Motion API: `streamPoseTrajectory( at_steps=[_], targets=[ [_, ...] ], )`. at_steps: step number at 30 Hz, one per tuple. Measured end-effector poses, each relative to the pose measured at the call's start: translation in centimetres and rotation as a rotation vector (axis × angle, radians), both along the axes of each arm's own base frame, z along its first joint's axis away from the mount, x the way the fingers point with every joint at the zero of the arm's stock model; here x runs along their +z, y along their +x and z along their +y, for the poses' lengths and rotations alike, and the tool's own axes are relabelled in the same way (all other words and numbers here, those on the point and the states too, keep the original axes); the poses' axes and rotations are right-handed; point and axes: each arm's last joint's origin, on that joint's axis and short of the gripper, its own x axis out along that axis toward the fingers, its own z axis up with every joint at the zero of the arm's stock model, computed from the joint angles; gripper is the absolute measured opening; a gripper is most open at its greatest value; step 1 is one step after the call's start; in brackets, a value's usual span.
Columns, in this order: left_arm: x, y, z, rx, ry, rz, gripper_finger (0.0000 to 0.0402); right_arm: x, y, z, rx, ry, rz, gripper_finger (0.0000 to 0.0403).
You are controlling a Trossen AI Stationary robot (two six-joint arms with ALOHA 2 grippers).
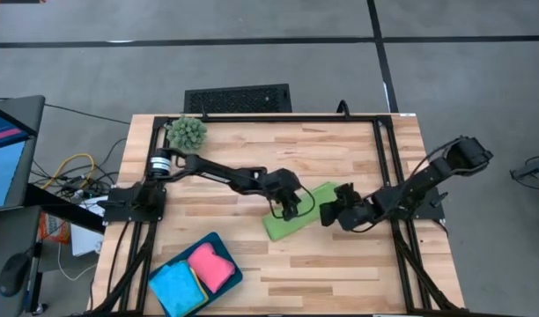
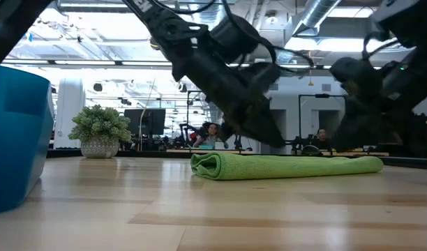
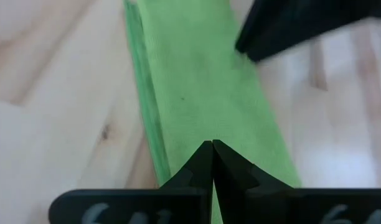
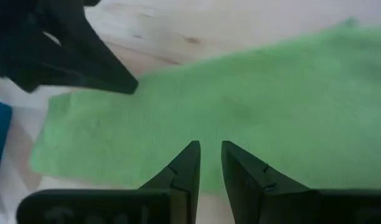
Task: Fold microfiber towels
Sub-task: Fold the green microfiber towel
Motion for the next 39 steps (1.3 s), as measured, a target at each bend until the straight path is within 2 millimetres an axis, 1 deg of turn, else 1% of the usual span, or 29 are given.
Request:
streamPoseTrajectory(
  at_steps=[2,6,8,11,13,17,19,22,25,28,31,35,39],
  targets=[
    [-0.6,0.5,-0.1,-0.017,0.003,0.020,0.0000,0.1,-0.6,0.1,-0.020,0.037,0.019,0.0091],
    [-0.6,0.5,0.1,-0.031,0.035,0.032,0.0000,1.2,-1.1,-0.1,-0.016,0.090,-0.007,0.0092],
    [-0.9,0.4,0.2,-0.030,0.047,0.057,0.0000,1.9,-1.2,-0.2,-0.014,0.102,-0.035,0.0093],
    [-1.6,0.5,0.3,-0.043,0.014,0.069,0.0000,2.8,-1.8,-0.8,-0.025,0.114,-0.049,0.0096],
    [-2.1,0.4,0.3,-0.049,0.000,0.090,0.0000,3.1,-2.3,-1.3,-0.028,0.121,-0.026,0.0101],
    [-2.2,0.4,0.1,-0.040,0.051,0.093,0.0000,3.6,-3.0,-2.0,-0.001,0.144,0.016,0.0121],
    [-2.2,0.3,0.3,-0.034,0.054,0.103,0.0000,3.6,-3.1,-2.3,0.021,0.169,0.046,0.0130],
    [-2.4,0.1,0.7,-0.017,0.042,0.122,0.0000,3.1,-3.6,-2.9,0.041,0.200,0.149,0.0142],
    [-2.4,0.0,0.8,-0.010,0.048,0.139,0.0000,2.5,-4.0,-3.7,0.026,0.202,0.250,0.0153],
    [-2.4,-0.1,0.8,-0.007,0.051,0.145,0.0000,2.6,-3.8,-4.4,0.001,0.195,0.246,0.0173],
    [-2.4,-0.1,0.9,0.001,0.043,0.147,0.0000,3.3,-3.2,-5.2,0.005,0.193,0.235,0.0196],
    [-2.4,-0.1,0.9,0.001,0.044,0.150,0.0000,4.3,-2.6,-6.5,0.016,0.117,0.253,0.0212],
    [-2.4,-0.1,0.9,0.001,0.043,0.152,0.0000,3.6,-2.5,-7.9,0.035,0.073,0.361,0.0214]
  ],
)
